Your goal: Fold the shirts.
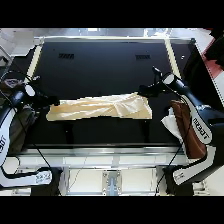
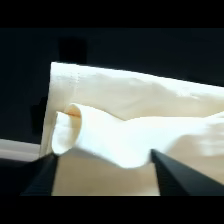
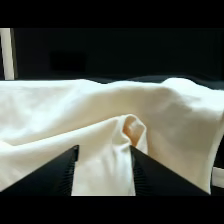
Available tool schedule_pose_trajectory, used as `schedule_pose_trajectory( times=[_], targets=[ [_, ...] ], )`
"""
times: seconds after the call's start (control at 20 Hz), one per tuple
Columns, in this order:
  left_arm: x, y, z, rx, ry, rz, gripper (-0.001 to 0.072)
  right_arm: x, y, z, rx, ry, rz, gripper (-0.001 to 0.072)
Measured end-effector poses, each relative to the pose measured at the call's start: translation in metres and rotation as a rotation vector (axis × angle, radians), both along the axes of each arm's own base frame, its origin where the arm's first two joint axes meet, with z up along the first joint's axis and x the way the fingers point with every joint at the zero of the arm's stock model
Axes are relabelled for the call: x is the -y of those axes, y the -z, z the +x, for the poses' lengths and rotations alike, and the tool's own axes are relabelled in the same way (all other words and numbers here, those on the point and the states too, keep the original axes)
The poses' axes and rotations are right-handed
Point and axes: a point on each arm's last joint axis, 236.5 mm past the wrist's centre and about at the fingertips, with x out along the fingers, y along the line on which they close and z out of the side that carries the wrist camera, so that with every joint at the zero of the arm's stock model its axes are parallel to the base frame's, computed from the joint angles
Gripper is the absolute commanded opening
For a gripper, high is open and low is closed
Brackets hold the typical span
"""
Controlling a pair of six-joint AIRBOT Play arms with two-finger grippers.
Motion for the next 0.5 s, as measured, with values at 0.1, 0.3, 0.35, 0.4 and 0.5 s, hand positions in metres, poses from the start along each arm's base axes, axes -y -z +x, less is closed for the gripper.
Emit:
schedule_pose_trajectory(
  times=[0.1,0.3,0.35,0.4,0.5],
  targets=[
    [-0.007,-0.019,0.003,0.044,-0.014,0.008,0.0697,0.003,-0.03,0.0,0.027,-0.025,0.0,0.0413],
    [-0.016,-0.099,0.021,0.279,-0.014,0.06,0.0696,0.036,-0.11,-0.003,0.141,-0.033,-0.035,0.0455],
    [-0.013,-0.124,0.027,0.358,0.008,0.08,0.0695,0.049,-0.125,-0.004,0.167,-0.01,-0.04,0.0455],
    [-0.006,-0.152,0.034,0.438,0.037,0.1,0.0695,0.063,-0.134,-0.005,0.172,0.023,-0.041,0.0455],
    [0.016,-0.199,0.041,0.54,0.104,0.115,0.0695,0.092,-0.14,-0.006,0.151,0.106,-0.022,0.0455]
  ],
)
